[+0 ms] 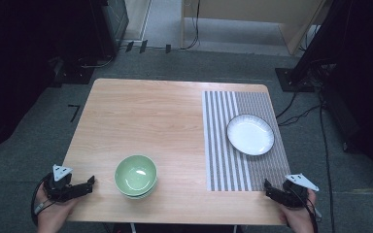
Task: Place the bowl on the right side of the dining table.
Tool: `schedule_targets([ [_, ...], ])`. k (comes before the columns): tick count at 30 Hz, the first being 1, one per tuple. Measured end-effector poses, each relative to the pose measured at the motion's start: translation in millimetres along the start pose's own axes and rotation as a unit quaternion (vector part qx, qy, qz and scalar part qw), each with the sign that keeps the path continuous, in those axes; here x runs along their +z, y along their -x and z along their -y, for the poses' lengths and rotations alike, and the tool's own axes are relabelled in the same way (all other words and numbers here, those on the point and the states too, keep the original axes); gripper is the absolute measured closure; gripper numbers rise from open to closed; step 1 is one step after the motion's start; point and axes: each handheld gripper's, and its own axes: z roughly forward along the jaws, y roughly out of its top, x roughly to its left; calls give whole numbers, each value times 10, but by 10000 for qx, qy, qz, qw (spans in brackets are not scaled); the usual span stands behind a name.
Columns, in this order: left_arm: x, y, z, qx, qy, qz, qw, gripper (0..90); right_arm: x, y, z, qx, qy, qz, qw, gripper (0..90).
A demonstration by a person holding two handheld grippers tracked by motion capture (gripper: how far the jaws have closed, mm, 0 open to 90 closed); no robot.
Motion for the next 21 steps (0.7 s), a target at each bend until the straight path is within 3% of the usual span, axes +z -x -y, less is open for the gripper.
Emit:
schedule_targets([
  [8,-1,-1,0,-1,4,3,10000,0,0,0,0,1,0,0,10000,142],
  [12,-10,-16,-1,-129,28,5,9999,0,0,0,-1,4,-1,-1,10000,141],
  [18,-20,42,-19,-37,8,-5,10000,0,2,-2,-3,2,-7,0,10000,139],
  [21,-65,99,-61,-14,118,-2,9999,0,2,-2,-3,2,-8,1,10000,138],
])
